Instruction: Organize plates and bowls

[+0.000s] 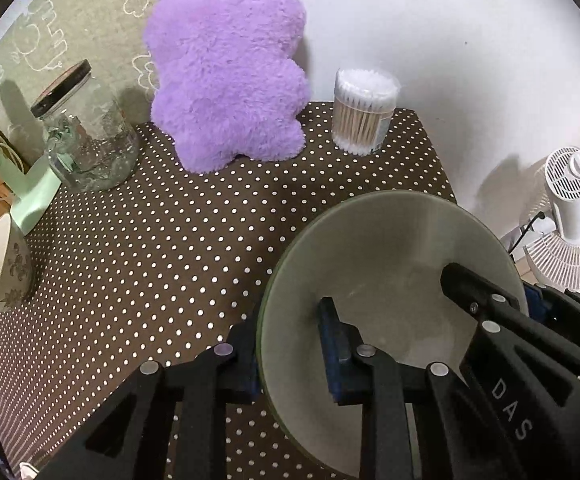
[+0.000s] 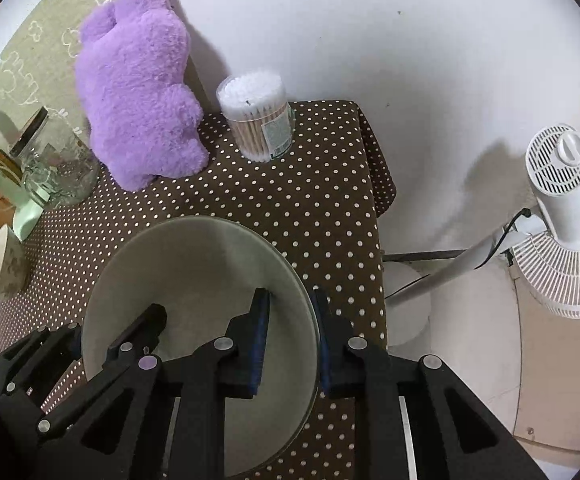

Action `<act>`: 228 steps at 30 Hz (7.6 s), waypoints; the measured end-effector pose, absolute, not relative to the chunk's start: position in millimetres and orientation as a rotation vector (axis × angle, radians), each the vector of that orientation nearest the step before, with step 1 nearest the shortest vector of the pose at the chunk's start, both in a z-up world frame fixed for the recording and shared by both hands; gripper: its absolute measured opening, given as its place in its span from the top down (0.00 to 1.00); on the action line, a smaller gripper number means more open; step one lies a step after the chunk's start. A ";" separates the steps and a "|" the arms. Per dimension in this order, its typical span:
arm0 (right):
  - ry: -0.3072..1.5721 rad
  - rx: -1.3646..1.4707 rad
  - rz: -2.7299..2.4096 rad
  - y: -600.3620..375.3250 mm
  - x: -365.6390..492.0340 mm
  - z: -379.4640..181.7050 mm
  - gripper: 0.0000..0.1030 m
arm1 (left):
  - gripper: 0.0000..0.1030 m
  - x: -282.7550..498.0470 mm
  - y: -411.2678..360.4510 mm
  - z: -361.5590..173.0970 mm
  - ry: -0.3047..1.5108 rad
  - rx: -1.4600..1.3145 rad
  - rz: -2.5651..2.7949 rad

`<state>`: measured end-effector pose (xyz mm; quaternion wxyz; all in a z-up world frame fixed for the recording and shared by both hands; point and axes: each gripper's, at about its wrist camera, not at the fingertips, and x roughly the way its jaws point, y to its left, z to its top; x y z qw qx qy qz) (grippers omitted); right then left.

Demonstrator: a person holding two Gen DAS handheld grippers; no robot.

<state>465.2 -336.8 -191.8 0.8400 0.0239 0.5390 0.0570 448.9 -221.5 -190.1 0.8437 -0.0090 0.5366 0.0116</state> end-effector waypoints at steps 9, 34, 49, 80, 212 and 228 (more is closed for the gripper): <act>1.114 0.050 0.098 -333.7 432.7 -168.3 0.76 | 0.78 416.9 -215.2 -163.4 1.110 -0.015 0.002; 1.012 0.067 0.037 -274.8 289.2 -79.2 0.76 | 0.78 283.2 -157.9 -79.1 1.007 0.026 -0.068; 0.984 0.081 0.018 -235.6 193.1 -68.2 0.77 | 0.78 199.2 -125.0 -71.9 0.985 0.045 -0.103; 1.144 0.078 0.006 -217.3 113.8 -157.5 0.77 | 0.78 122.7 -117.2 -150.2 1.127 0.097 -0.107; 1.017 0.105 0.016 69.2 426.3 -181.0 0.48 | 0.60 394.5 171.0 -191.4 1.020 -0.025 0.074; 1.065 0.099 0.036 73.5 449.6 -205.2 0.81 | 0.85 410.7 173.7 -205.4 1.029 0.001 0.098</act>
